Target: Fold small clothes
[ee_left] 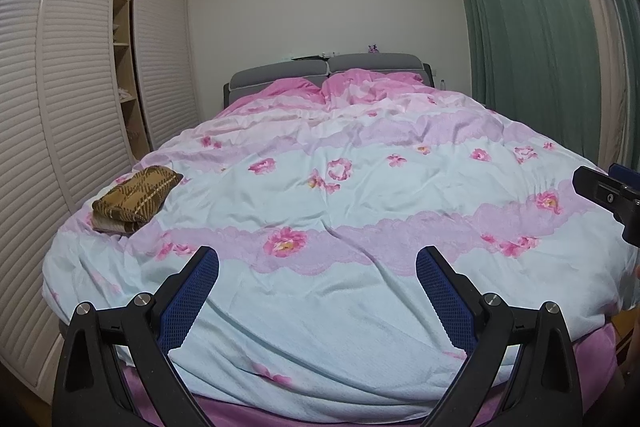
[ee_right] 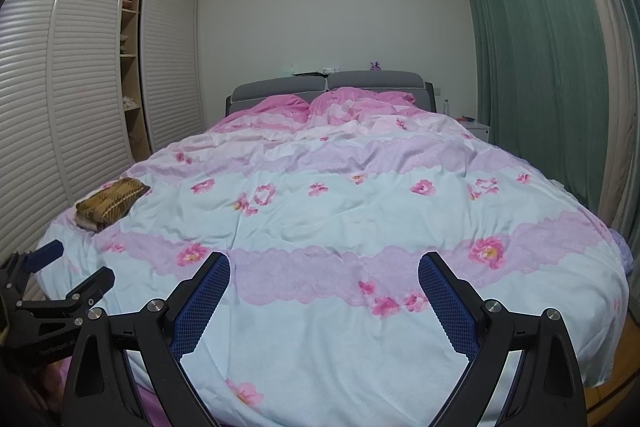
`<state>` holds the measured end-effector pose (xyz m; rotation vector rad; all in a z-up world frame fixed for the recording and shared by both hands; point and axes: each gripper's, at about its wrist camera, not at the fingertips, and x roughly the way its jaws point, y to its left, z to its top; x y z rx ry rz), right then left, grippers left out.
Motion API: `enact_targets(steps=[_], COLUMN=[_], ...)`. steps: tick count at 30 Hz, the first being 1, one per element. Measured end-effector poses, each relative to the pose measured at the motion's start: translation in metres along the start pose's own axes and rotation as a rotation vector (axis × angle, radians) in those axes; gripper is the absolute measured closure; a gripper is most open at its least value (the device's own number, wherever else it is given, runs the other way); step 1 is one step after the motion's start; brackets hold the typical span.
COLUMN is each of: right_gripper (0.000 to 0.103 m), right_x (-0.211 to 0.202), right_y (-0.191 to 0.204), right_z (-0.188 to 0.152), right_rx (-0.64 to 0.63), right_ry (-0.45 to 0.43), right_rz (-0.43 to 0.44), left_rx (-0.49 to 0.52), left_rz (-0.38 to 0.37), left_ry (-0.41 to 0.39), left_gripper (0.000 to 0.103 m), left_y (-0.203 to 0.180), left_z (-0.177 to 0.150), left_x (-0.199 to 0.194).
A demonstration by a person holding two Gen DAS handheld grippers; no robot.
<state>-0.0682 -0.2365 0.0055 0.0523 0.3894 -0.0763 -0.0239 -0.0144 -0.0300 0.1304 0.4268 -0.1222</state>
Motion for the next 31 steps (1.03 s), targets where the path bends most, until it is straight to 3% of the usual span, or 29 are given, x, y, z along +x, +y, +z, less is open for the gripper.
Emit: enact_targets(steps=[31], right_gripper=[0.007], right_x=[0.000], right_y=[0.012], right_z=[0.001], right_rx=[0.011], right_ry=[-0.001], right_rz=[0.004], left_rx=[0.005], left_rz=[-0.008], left_ry=[0.001], left_gripper=[0.002], left_y=[0.000], left_z=[-0.002], left_x=[-0.001])
